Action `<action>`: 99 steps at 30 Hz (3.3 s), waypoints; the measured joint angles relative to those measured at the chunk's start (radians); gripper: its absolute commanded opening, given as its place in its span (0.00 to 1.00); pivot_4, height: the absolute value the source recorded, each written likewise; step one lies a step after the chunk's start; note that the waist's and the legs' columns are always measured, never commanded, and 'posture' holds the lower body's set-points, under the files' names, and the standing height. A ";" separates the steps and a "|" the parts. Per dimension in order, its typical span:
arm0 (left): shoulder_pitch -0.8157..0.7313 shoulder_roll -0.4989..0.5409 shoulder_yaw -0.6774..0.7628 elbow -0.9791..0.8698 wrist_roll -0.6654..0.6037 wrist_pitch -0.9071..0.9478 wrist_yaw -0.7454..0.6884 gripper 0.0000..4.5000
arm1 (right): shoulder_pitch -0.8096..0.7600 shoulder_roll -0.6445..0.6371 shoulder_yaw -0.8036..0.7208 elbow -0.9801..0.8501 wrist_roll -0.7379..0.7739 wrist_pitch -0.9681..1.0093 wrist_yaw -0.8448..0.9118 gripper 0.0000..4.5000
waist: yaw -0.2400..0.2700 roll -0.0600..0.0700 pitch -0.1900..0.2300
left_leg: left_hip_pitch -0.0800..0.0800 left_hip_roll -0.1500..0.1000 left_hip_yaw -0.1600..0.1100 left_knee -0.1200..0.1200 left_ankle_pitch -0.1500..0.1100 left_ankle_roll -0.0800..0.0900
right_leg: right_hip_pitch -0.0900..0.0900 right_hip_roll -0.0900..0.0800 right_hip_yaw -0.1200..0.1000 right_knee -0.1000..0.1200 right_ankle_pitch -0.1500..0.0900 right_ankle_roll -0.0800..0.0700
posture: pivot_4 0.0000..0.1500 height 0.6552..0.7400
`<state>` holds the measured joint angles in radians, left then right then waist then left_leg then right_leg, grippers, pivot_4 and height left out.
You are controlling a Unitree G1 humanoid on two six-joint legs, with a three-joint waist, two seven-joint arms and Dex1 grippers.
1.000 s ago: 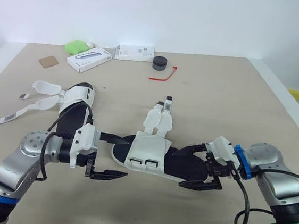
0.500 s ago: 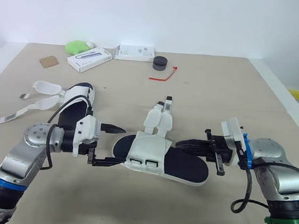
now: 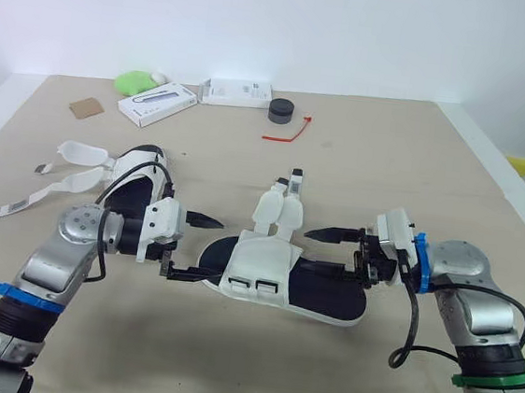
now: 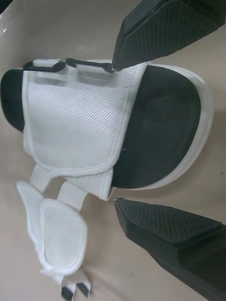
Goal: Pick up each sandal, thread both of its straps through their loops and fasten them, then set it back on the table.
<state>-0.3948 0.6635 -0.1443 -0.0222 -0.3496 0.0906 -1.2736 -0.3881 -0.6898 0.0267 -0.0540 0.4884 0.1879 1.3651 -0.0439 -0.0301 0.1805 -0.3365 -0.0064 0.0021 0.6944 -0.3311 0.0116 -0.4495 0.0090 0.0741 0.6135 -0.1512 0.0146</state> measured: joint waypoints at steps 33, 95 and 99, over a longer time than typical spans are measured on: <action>-0.035 -0.015 -0.083 0.083 0.064 -0.005 -0.148 0.00 | -0.075 0.059 0.006 0.040 0.010 0.063 -0.085 1.00 | -0.001 0.000 0.000 | 0.000 0.001 0.000 0.002 0.000 0.000 | 0.000 0.001 0.000 0.001 0.000 0.001 | 1.00 1.00; 0.037 -0.022 -0.092 0.011 0.066 -0.027 -0.078 0.00 | -0.719 0.336 -0.244 0.942 0.085 0.984 -0.732 0.04 | -0.005 0.001 -0.001 | -0.015 0.001 0.000 0.005 -0.001 0.002 | -0.011 -0.001 0.001 -0.001 0.008 -0.001 | 1.00 1.00; 0.039 -0.022 -0.091 0.010 0.064 -0.027 -0.077 0.00 | -0.727 0.338 -0.266 0.964 0.084 0.964 -0.732 0.04 | -0.005 0.001 -0.001 | -0.015 0.001 0.000 0.005 -0.001 0.002 | -0.011 -0.001 0.000 -0.001 0.008 -0.001 | 1.00 1.00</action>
<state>-0.3560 0.6418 -0.2358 -0.0123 -0.2852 0.0631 -1.3501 -1.1154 -0.3522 -0.2398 0.9097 0.5726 1.1522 0.6332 -0.0487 -0.0293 0.1795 -0.3518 -0.0056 0.0018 0.6999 -0.3321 0.0137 -0.4604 0.0079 0.0741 0.6123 -0.1431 0.0136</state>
